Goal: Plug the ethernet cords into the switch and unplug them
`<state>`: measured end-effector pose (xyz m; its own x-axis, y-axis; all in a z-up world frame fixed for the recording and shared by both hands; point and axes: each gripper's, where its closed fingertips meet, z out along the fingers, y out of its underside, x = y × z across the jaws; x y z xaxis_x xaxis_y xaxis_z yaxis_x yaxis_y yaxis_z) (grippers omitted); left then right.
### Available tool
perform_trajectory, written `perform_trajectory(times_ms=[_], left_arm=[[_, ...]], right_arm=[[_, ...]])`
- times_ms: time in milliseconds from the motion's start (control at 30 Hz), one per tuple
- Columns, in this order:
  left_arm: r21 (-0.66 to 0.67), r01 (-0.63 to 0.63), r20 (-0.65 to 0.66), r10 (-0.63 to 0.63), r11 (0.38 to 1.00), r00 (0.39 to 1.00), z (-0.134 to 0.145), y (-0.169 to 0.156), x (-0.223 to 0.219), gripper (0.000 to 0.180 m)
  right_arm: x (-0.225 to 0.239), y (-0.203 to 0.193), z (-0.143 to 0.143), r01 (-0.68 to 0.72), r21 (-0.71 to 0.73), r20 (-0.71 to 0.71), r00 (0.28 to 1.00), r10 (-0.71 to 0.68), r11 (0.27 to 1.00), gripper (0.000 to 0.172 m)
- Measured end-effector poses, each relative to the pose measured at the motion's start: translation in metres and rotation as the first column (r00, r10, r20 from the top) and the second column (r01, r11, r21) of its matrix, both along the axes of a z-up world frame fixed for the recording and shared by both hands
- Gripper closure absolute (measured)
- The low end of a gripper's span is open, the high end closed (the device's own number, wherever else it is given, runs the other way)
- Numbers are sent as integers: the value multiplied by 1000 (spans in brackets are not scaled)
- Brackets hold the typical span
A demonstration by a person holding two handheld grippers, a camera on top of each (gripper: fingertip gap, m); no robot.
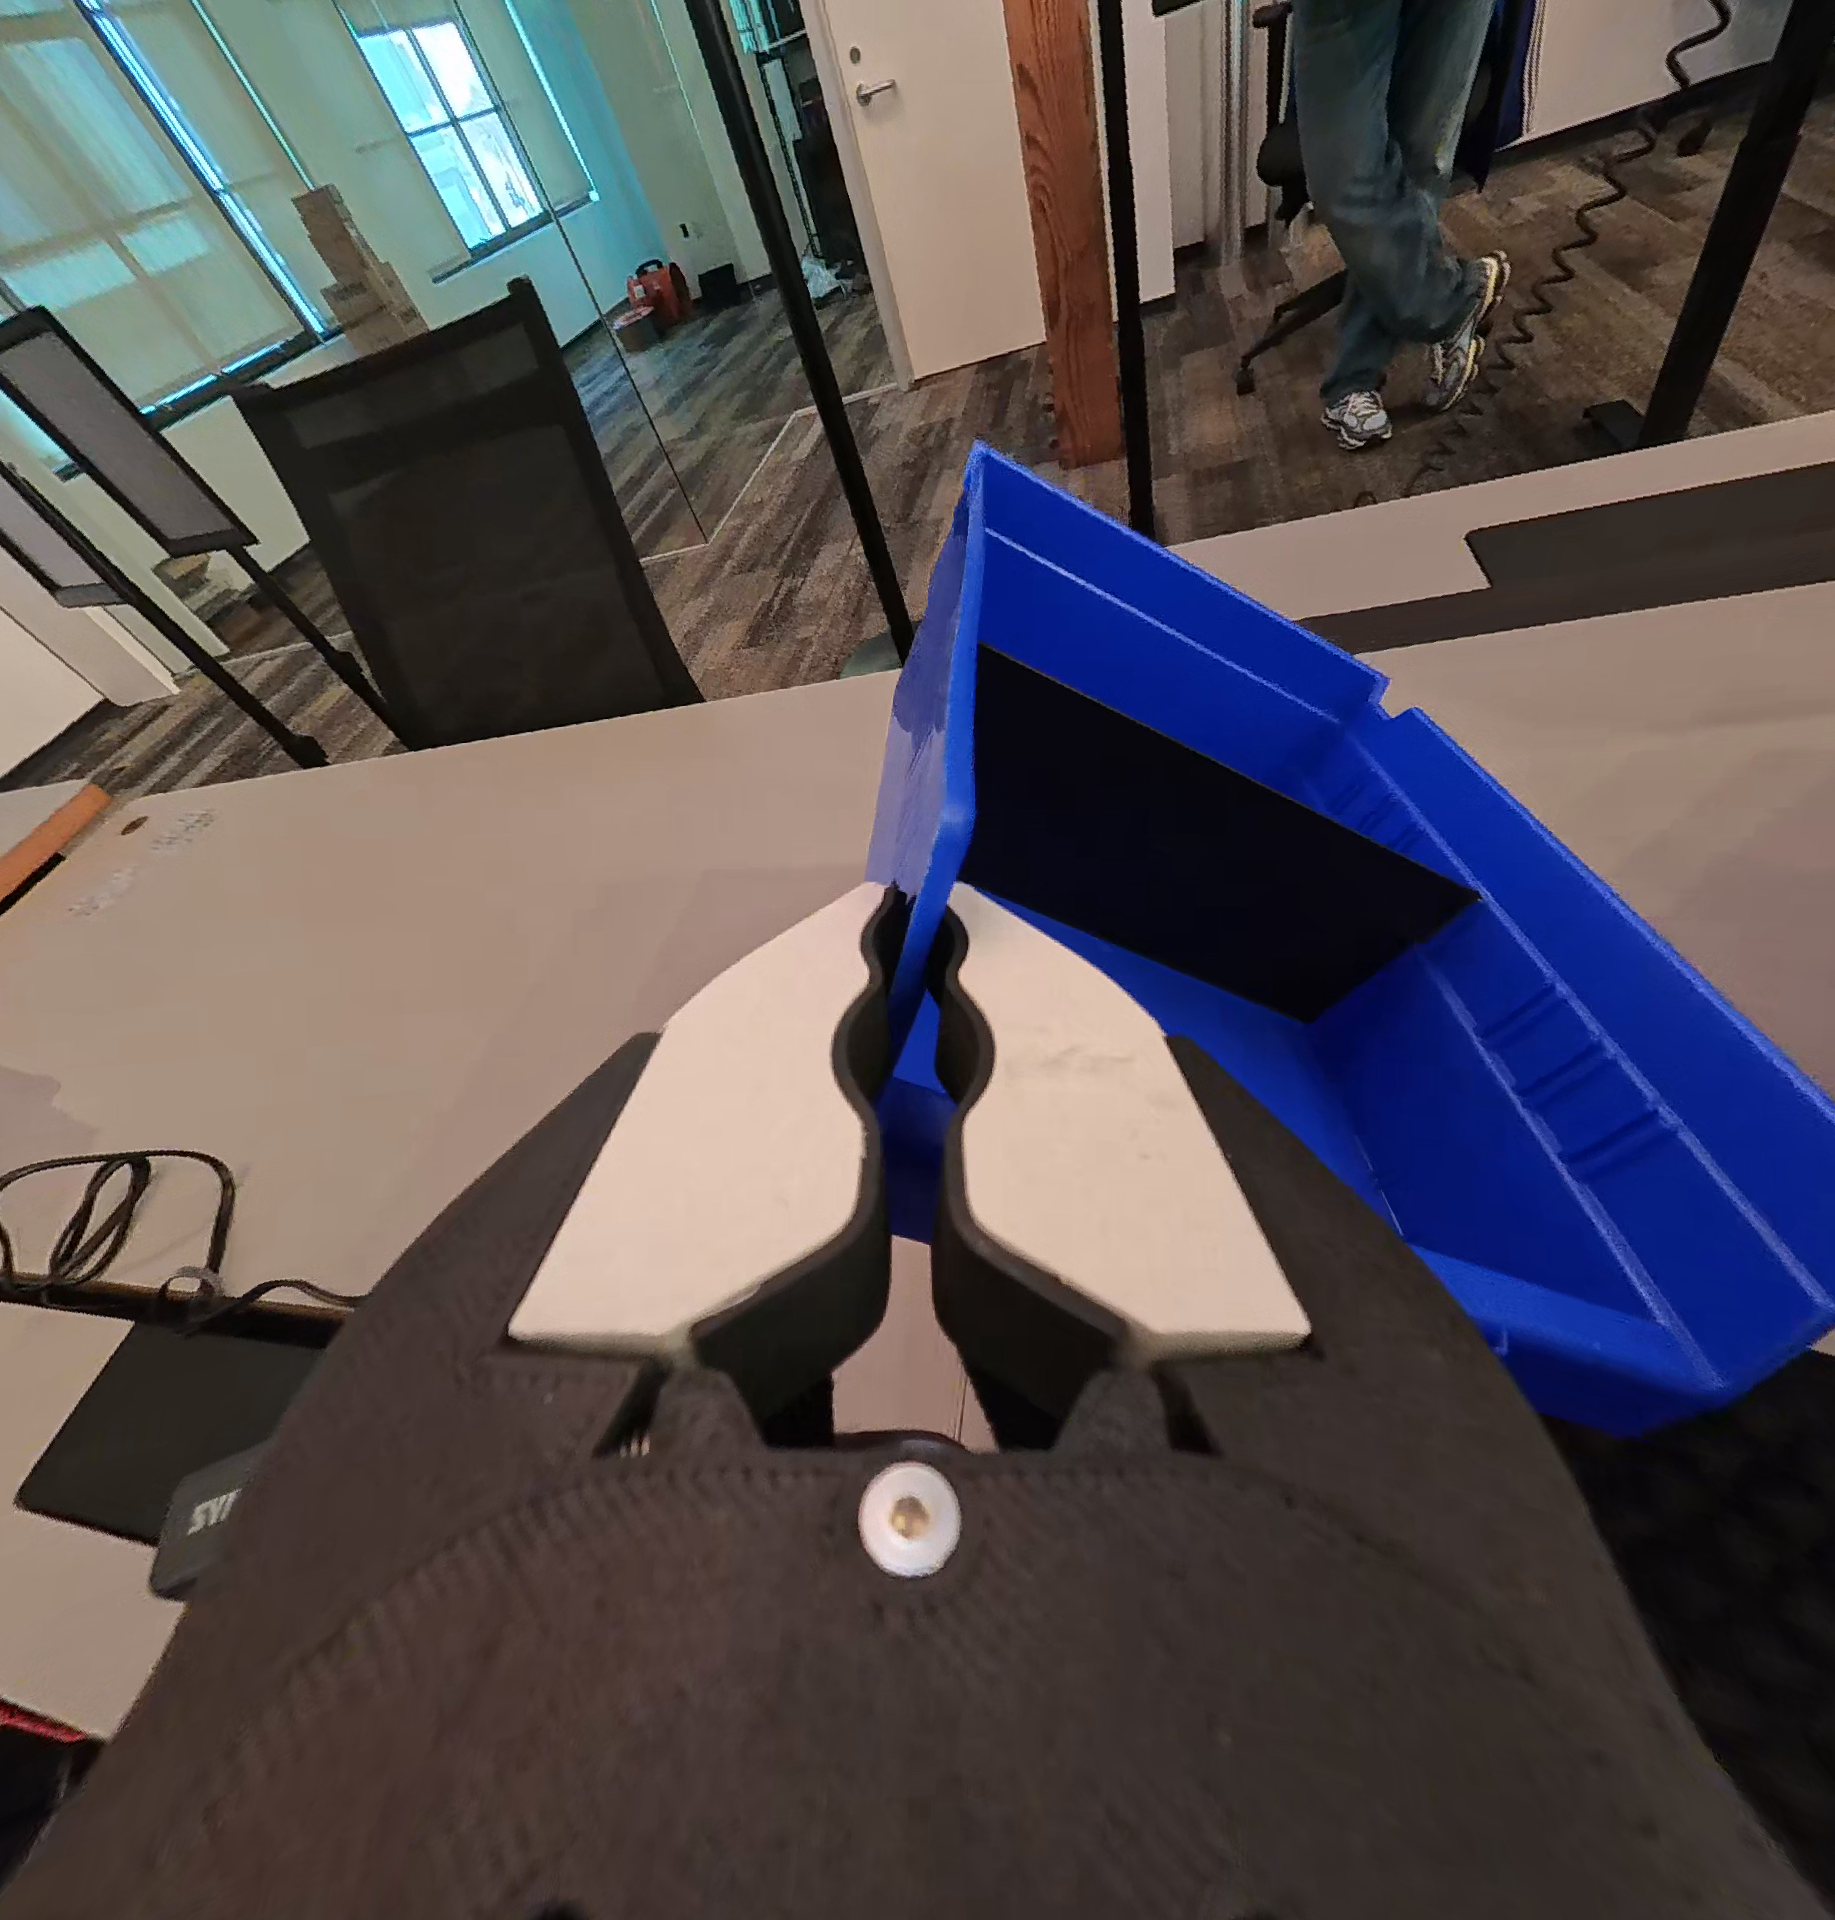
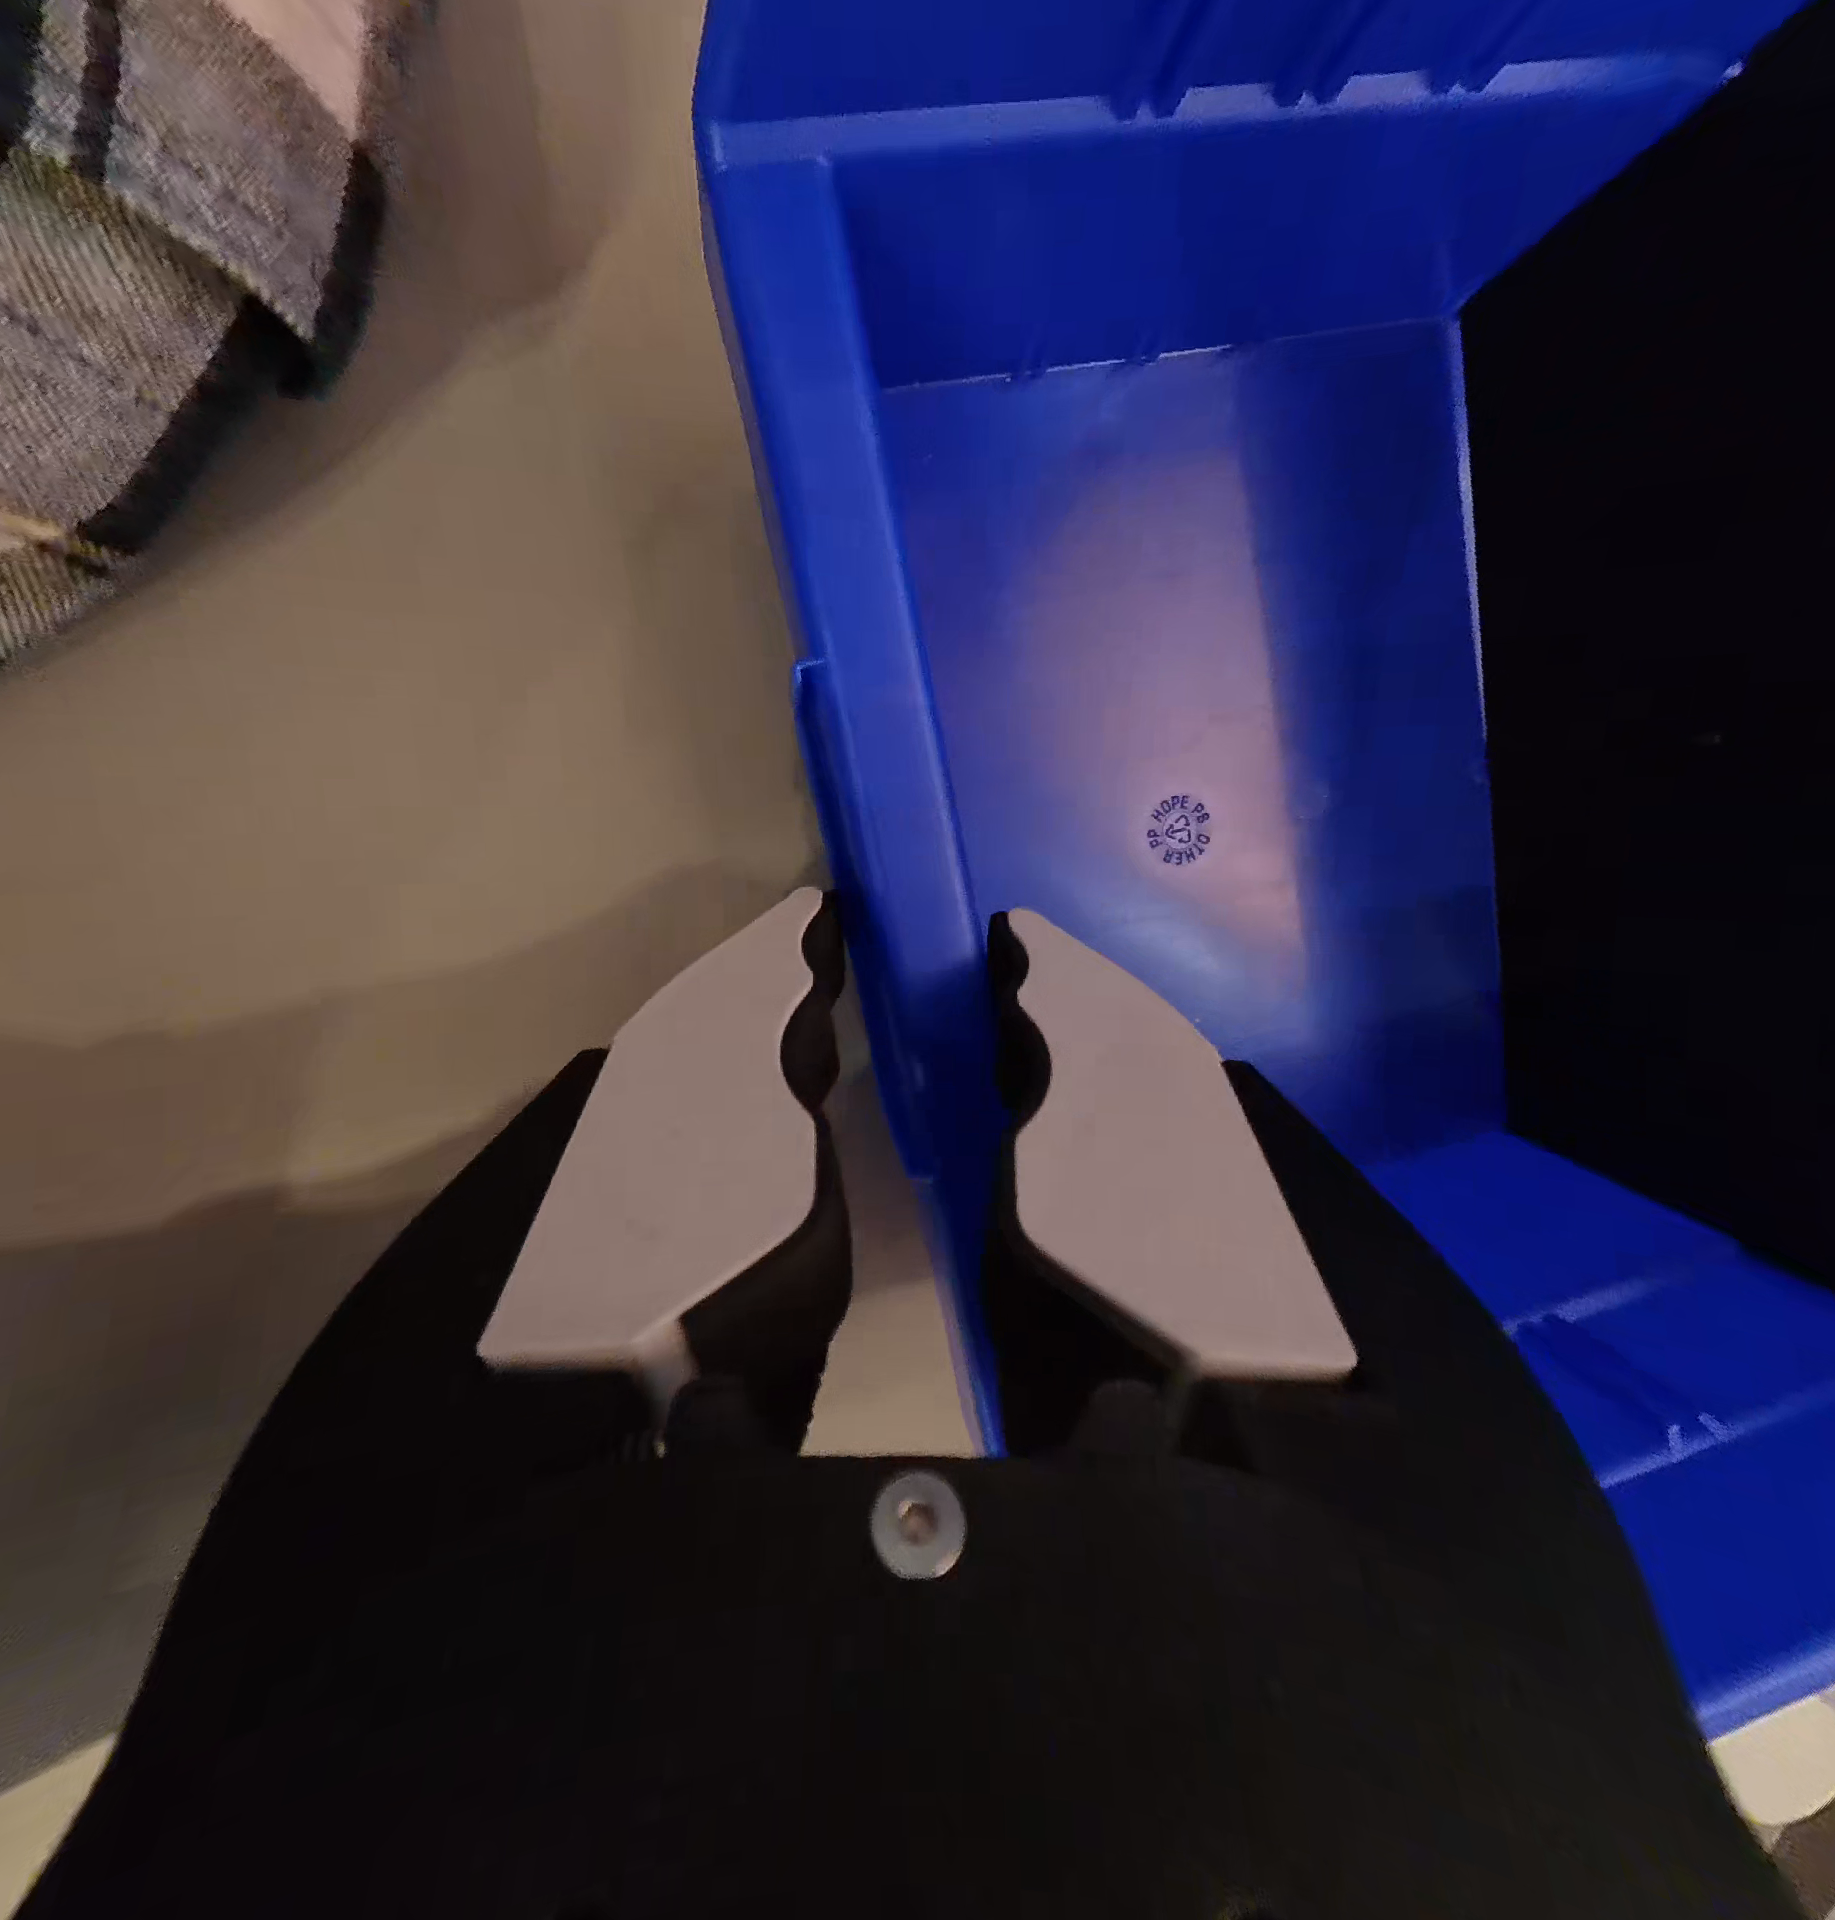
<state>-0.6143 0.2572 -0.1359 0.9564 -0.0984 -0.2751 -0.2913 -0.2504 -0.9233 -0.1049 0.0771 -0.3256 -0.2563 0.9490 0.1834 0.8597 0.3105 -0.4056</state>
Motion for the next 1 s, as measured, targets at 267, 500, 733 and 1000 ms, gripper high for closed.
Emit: perform_trajectory(times_ms=[267, 500, 733, 1000], left_arm=[[71, -61, 20, 60, 996, 998, 26, -18, -27, 177], [153, -137, 50, 130, 979, 990, 62, -54, -59, 177], [205, -188, 88, 173, 961, 981, 84, -89, -79, 177], [219, -199, 127, 174, 955, 977, 87, -109, -84, 177]], right_arm=[[-37, 22, -1, 26, -1, 6, 1000, -26, 1000, 145], [-95, 55, -1, 159, -10, 16, 987, -159, 987, 145], [-174, 101, -2, 367, -13, 17, 930, -366, 930, 146], [-246, 188, -3, 579, 8, -7, 815, -579, 815, 145]])
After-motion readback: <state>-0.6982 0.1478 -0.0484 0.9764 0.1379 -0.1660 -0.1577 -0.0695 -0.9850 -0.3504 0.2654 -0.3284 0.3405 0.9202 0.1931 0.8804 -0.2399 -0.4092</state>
